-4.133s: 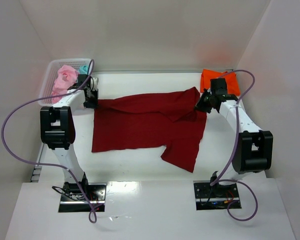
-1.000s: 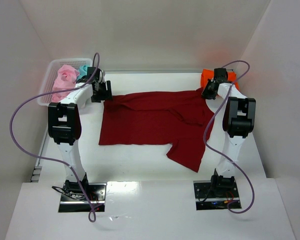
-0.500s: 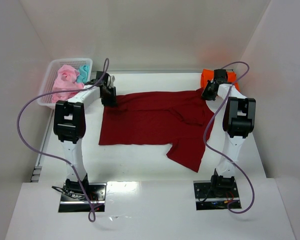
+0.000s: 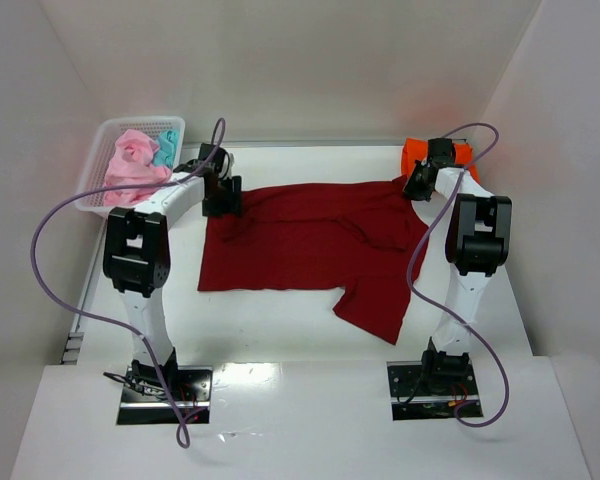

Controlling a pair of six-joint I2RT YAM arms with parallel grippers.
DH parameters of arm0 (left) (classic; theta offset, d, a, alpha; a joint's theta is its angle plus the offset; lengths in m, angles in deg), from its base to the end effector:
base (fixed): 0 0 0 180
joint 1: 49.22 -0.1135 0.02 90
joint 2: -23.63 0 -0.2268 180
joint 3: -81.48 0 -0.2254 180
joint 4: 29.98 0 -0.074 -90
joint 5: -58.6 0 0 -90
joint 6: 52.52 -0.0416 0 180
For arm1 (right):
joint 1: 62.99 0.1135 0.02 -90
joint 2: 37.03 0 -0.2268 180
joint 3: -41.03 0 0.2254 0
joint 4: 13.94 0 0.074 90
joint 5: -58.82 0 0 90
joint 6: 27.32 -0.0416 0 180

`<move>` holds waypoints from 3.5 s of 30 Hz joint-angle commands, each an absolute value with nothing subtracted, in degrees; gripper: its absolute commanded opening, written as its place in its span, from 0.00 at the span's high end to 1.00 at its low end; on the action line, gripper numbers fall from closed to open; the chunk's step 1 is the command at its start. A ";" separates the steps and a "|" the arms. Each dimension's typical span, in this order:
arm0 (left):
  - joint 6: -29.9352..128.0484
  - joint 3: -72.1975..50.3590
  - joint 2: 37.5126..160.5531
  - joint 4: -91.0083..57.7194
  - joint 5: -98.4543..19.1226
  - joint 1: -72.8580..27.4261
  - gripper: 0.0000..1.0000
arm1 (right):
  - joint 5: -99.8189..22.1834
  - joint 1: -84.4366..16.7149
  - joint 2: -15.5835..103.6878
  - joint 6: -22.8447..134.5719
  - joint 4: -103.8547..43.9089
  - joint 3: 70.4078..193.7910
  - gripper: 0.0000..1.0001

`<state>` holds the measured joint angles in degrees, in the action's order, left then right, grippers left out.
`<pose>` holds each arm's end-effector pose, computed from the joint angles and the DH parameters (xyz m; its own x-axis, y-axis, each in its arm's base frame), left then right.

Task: Fold and stack the t-shirts
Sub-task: Fold the flattened tshirt in 1/3 of the way

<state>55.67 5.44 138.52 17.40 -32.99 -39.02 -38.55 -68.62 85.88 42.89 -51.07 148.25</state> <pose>0.3910 -0.0715 0.1781 -0.8553 -0.1632 -0.4917 -0.0796 0.9792 -0.1864 0.4283 -0.0369 0.1511 -0.7392 0.4103 -0.5340 0.2874 0.9094 0.3008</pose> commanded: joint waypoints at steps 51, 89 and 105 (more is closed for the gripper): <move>54.79 8.23 145.88 8.66 -37.90 -48.60 0.49 | -38.82 -68.35 83.29 43.78 -49.15 148.40 0.95; 54.26 8.85 143.69 9.37 -33.52 -48.60 0.34 | -38.82 -68.35 83.29 43.78 -49.15 148.40 0.95; 54.26 8.85 144.21 9.37 -35.71 -48.60 0.55 | -38.82 -68.35 83.82 43.78 -49.15 148.40 0.95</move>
<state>55.32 8.77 145.93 9.45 -34.45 -48.29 -39.14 -68.62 85.88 42.89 -50.96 148.23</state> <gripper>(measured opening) 0.505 0.048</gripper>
